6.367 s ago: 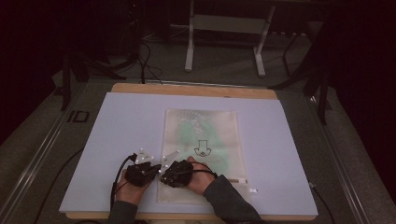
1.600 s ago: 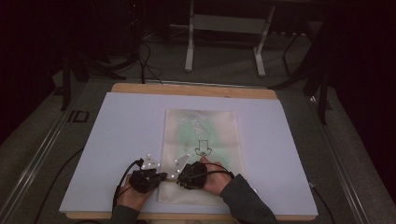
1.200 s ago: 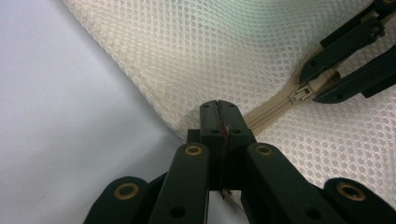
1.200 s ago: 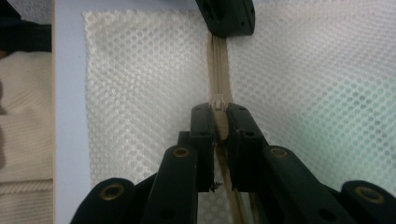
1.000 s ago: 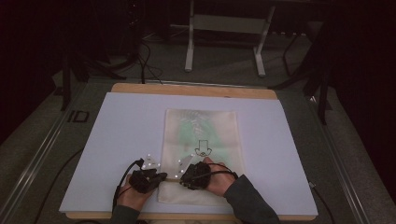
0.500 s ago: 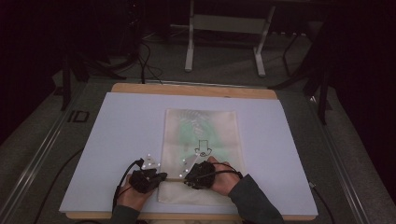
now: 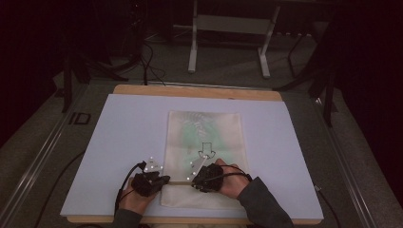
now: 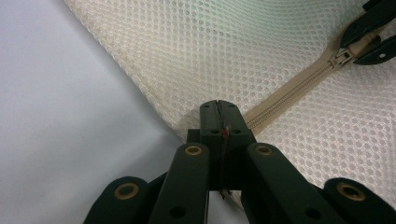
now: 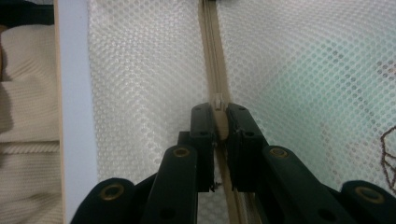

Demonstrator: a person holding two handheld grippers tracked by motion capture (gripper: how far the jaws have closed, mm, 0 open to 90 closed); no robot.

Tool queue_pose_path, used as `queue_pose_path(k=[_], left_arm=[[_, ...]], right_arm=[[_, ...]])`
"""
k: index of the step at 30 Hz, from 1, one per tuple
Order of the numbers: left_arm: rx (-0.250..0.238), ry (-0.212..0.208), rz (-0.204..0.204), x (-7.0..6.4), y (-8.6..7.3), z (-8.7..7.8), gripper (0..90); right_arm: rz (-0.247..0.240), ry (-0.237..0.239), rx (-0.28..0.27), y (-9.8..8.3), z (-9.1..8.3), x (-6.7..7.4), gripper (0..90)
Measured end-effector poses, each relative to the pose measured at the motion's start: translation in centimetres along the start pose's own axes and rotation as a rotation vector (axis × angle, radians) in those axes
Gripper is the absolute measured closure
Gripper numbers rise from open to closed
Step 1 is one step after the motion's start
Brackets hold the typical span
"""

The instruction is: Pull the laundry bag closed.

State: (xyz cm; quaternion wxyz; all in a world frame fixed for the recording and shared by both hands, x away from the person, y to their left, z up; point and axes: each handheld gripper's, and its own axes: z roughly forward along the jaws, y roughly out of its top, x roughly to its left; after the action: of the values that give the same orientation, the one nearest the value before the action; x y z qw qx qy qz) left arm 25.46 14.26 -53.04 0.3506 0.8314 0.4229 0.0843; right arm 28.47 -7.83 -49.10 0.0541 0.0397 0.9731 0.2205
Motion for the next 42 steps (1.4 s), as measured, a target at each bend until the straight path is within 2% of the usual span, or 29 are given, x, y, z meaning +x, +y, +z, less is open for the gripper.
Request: queue_pose_path(k=[42], left_arm=[[0.005,0.001,-0.001,0.0,0.0,0.0,89.3]], right_arm=[[0.04,-0.021,-0.012,-3.0,-1.9,-0.1,82.4]])
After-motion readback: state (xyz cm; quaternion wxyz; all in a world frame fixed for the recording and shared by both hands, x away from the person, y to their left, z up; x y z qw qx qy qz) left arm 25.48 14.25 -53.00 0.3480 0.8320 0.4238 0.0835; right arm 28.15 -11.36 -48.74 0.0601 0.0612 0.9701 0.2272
